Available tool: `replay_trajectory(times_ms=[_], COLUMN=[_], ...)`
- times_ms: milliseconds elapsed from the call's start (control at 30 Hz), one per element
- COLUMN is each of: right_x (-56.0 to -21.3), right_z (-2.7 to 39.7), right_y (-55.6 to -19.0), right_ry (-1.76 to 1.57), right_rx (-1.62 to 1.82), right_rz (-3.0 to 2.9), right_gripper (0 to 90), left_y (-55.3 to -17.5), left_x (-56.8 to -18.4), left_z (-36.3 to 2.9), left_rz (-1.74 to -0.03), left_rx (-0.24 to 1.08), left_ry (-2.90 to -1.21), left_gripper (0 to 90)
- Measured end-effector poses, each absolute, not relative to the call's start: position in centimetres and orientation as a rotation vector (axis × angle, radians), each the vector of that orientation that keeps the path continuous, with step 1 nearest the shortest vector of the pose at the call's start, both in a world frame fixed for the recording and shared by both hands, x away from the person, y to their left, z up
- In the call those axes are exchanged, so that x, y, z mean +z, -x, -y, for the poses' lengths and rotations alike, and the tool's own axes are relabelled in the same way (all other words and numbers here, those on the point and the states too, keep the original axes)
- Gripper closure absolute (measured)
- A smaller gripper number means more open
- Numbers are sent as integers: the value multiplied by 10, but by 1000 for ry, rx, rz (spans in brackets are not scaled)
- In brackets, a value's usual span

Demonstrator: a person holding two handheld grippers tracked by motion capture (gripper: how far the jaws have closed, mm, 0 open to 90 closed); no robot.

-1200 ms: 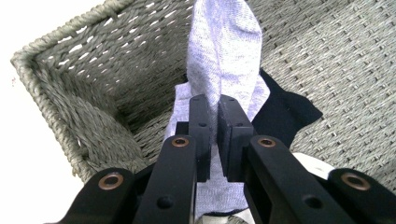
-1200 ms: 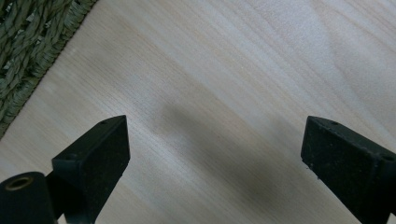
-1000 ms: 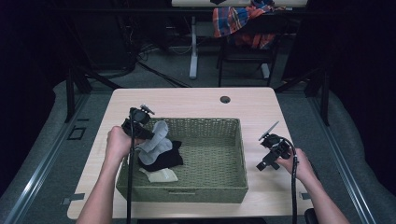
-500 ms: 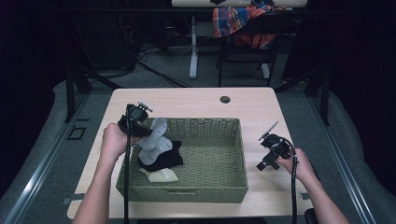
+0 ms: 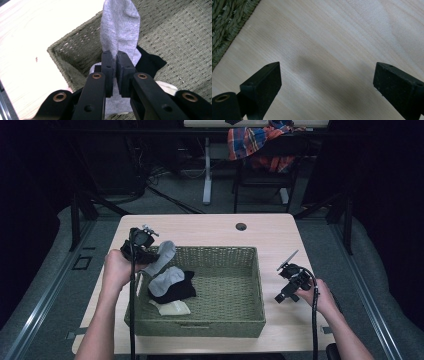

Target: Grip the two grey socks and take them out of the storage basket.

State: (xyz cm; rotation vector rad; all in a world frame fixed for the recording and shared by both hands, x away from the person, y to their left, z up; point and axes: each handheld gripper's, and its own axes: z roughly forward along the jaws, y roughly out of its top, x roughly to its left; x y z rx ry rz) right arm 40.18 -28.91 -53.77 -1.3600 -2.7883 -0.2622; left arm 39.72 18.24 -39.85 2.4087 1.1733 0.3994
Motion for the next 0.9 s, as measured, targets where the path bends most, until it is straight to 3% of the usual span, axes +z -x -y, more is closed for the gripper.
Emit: replay_trajectory(times_ms=[900], right_x=[-541], right_z=[288], right_y=[-400], right_ry=[1406], right_rx=[-327], right_rz=[2766], right_gripper=[77], left_y=[-389], left_x=[-380], left_z=[-219], left_rz=[-1268], left_rx=[502], left_ry=[-2343], left_gripper=[856])
